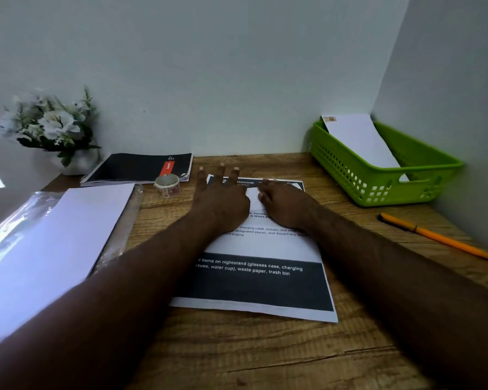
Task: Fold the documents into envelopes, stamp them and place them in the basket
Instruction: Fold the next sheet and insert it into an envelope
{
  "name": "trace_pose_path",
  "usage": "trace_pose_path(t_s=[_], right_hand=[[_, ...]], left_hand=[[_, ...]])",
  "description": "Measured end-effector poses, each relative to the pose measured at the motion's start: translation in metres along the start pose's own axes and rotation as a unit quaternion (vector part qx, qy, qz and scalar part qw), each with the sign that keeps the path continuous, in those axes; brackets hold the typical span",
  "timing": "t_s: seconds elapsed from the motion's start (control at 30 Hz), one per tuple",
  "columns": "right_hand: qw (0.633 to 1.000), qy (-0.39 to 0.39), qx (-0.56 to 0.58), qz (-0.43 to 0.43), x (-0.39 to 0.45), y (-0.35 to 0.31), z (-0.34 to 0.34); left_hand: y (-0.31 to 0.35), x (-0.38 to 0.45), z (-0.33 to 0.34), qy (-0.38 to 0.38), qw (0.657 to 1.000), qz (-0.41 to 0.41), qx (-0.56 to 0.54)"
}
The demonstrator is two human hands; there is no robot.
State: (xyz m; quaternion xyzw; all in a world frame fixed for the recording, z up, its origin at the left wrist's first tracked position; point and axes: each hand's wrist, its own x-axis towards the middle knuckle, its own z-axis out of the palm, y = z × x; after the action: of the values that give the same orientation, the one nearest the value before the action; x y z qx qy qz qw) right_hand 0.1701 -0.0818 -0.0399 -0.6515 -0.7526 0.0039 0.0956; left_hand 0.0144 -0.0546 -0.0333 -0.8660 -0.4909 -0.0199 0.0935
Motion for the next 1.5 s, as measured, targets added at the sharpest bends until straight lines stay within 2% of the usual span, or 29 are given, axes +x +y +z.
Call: trace_pose_path(t_s=[0.33, 0.4, 0.57, 0.73, 0.8, 0.87, 0.93, 1.0, 1.03, 1.07, 1.1, 1.13, 1.2, 1.27, 1.3, 1.37, 1.4, 1.5], right_hand=[[1.0, 0.007, 0.001, 0.003, -0.002, -0.002, 0.0], [1.0, 0.009, 0.007, 0.0, -0.003, -0.001, 0.0], [0.999, 0.024, 0.029, -0.028, -0.006, 0.001, -0.002], [0.999, 0.017, 0.044, 0.023, -0.005, 0.003, -0.006], [0.998, 0.03, 0.044, 0.022, -0.007, 0.005, -0.007], [0.996, 0.08, 0.034, 0.009, -0.005, 0.011, -0.009], [0.982, 0.188, 0.021, -0.02, -0.003, 0.014, -0.015], [0.94, 0.338, 0.007, -0.051, 0.0, 0.017, -0.023], [0.916, 0.396, -0.001, -0.065, 0.0, 0.016, -0.027], [0.903, 0.422, -0.008, -0.083, -0.001, 0.015, -0.029], [0.902, 0.417, -0.014, -0.107, -0.002, 0.014, -0.031], [0.915, 0.38, -0.015, -0.137, -0.003, 0.012, -0.031], [0.96, 0.228, -0.009, -0.16, -0.006, 0.007, -0.028], [0.99, 0.082, 0.014, -0.11, -0.011, 0.001, -0.024], [0.995, 0.049, 0.034, -0.085, -0.012, 0.0, -0.023], [0.993, 0.043, 0.082, -0.074, -0.014, -0.001, -0.023], [0.991, 0.046, 0.101, -0.078, -0.012, 0.001, -0.021], [0.988, 0.059, 0.125, -0.074, -0.005, 0.005, -0.011]], left_hand=[[-0.019, -0.023, -0.007, 0.014, 0.986, -0.082, 0.146], [-0.021, -0.023, -0.005, 0.025, 0.988, -0.085, 0.124], [-0.027, -0.016, -0.002, 0.041, 0.997, -0.066, -0.018], [-0.025, -0.003, 0.003, 0.076, 0.987, -0.097, -0.098], [-0.025, -0.001, 0.004, 0.115, 0.979, -0.091, -0.143], [-0.023, -0.003, 0.0, 0.216, 0.962, -0.045, -0.162], [-0.021, -0.006, -0.006, 0.34, 0.929, 0.003, -0.145], [-0.02, -0.011, -0.01, 0.438, 0.891, 0.03, -0.119], [-0.021, -0.013, -0.012, 0.461, 0.879, 0.037, -0.113], [-0.021, -0.016, -0.014, 0.47, 0.875, 0.041, -0.111], [-0.021, -0.018, -0.016, 0.468, 0.876, 0.041, -0.11], [-0.02, -0.019, -0.016, 0.453, 0.884, 0.04, -0.11], [-0.018, -0.02, -0.016, 0.392, 0.911, 0.041, -0.12], [-0.015, -0.016, -0.01, 0.296, 0.939, 0.058, -0.165], [-0.013, -0.015, -0.006, 0.234, 0.949, 0.061, -0.203], [-0.009, -0.012, 0.001, 0.114, 0.956, 0.057, -0.263], [-0.007, -0.011, 0.003, 0.06, 0.962, 0.055, -0.259], [-0.004, -0.009, 0.005, -0.007, 0.976, 0.075, -0.204]])
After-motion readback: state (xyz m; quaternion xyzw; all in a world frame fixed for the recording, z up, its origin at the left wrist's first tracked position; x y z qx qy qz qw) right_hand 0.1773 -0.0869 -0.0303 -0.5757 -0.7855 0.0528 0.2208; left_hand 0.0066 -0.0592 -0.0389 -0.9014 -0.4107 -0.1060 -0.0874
